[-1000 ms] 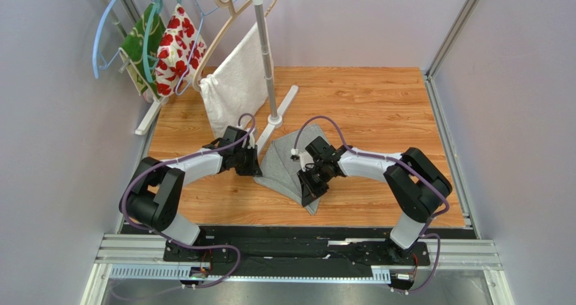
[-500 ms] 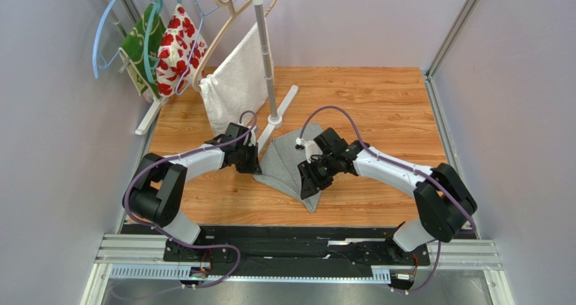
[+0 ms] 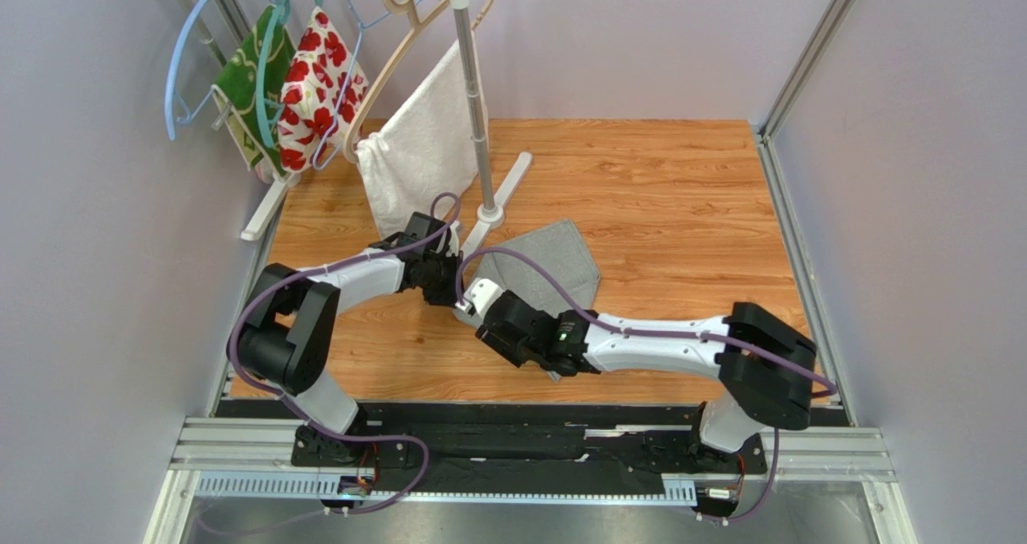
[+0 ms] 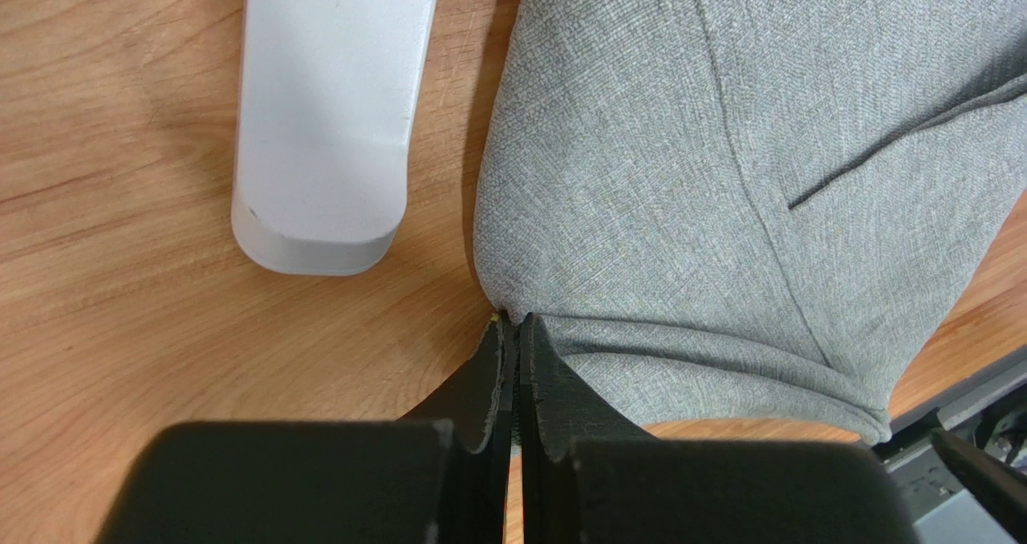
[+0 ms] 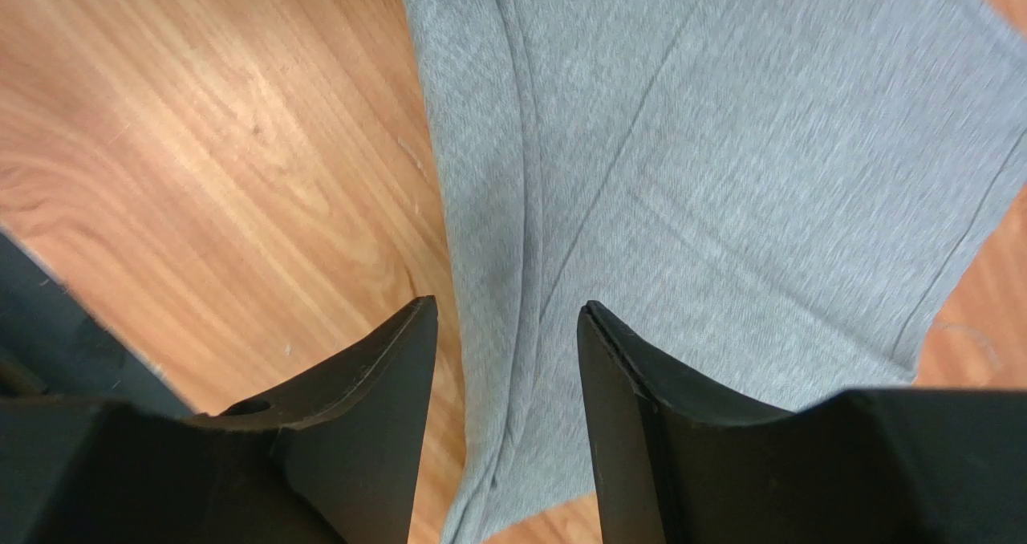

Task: Fold the napkin, place the utensils inside, and roll it up
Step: Roll the napkin with the utensil

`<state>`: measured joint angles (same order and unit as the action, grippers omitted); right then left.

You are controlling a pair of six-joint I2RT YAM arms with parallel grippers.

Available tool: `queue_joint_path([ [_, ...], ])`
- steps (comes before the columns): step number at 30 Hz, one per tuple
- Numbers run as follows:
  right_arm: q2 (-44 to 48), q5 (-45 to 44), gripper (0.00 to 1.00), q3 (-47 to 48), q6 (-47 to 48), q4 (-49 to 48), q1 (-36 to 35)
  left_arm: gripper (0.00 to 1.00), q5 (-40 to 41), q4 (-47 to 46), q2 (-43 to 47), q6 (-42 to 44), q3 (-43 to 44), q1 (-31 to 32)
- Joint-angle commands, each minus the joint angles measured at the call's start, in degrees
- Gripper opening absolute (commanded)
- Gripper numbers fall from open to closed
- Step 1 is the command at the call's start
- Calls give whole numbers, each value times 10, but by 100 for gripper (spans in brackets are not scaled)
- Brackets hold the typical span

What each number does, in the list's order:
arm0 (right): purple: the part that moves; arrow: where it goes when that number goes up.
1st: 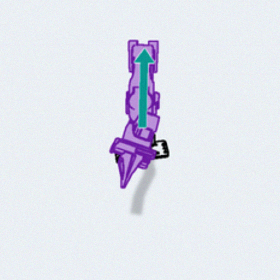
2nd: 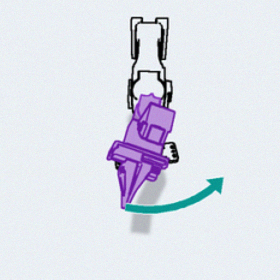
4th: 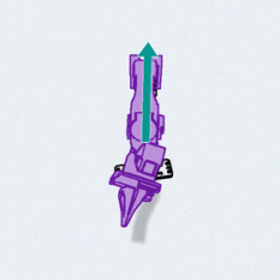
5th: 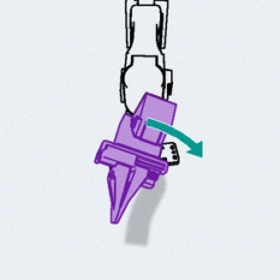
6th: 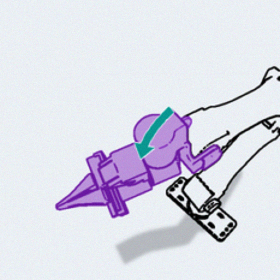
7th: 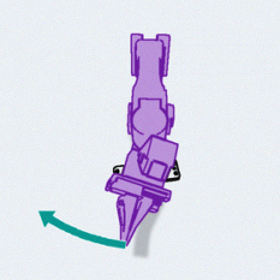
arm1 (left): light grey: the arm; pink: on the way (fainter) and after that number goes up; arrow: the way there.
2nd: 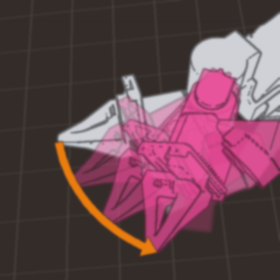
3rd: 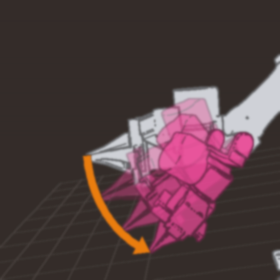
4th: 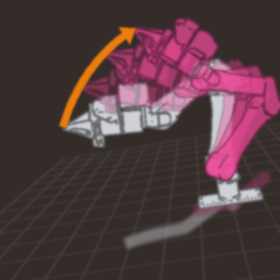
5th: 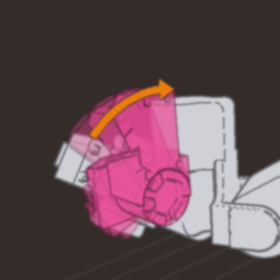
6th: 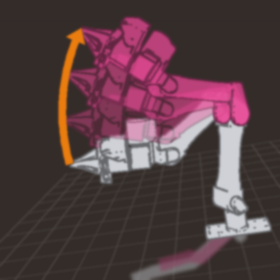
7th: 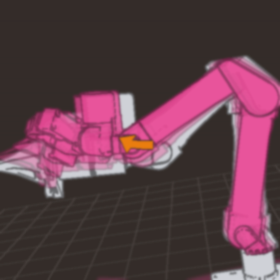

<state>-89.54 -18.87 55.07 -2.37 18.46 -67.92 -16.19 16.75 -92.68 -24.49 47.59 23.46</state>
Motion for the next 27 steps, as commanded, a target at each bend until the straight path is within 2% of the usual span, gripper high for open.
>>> queue_joint_path([
  [1, -38, -107, 50, 22, 85, -105, -34, 0, 3, 26, -21, 13, 12, -3],
  [8, -80, -90, 48, 23, 91, -121, -40, 0, 0, 28, -26, 15, 13, -3],
  [21, -133, 73, 47, 46, 39, -62, 45, 0, -3, 23, -21, 15, 9, -3],
  [27, -145, 210, 22, 53, 27, -21, 89, 0, -2, 15, -7, 8, 2, -3],
])
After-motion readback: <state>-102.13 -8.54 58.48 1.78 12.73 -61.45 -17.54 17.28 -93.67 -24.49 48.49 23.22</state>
